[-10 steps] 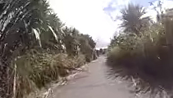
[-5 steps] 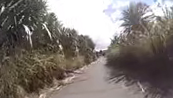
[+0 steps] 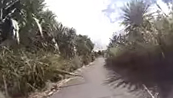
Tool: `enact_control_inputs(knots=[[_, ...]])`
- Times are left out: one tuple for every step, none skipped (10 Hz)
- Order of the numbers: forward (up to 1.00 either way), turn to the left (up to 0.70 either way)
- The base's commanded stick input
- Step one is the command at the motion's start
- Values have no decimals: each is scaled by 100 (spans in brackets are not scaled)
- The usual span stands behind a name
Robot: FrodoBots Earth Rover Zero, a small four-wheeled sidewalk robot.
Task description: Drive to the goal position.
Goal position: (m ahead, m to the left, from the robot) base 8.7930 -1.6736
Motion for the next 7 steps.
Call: enact_control_inputs(knots=[[70,0],[70,0],[70,0],[70,0],[70,0],[70,0],[70,0]])
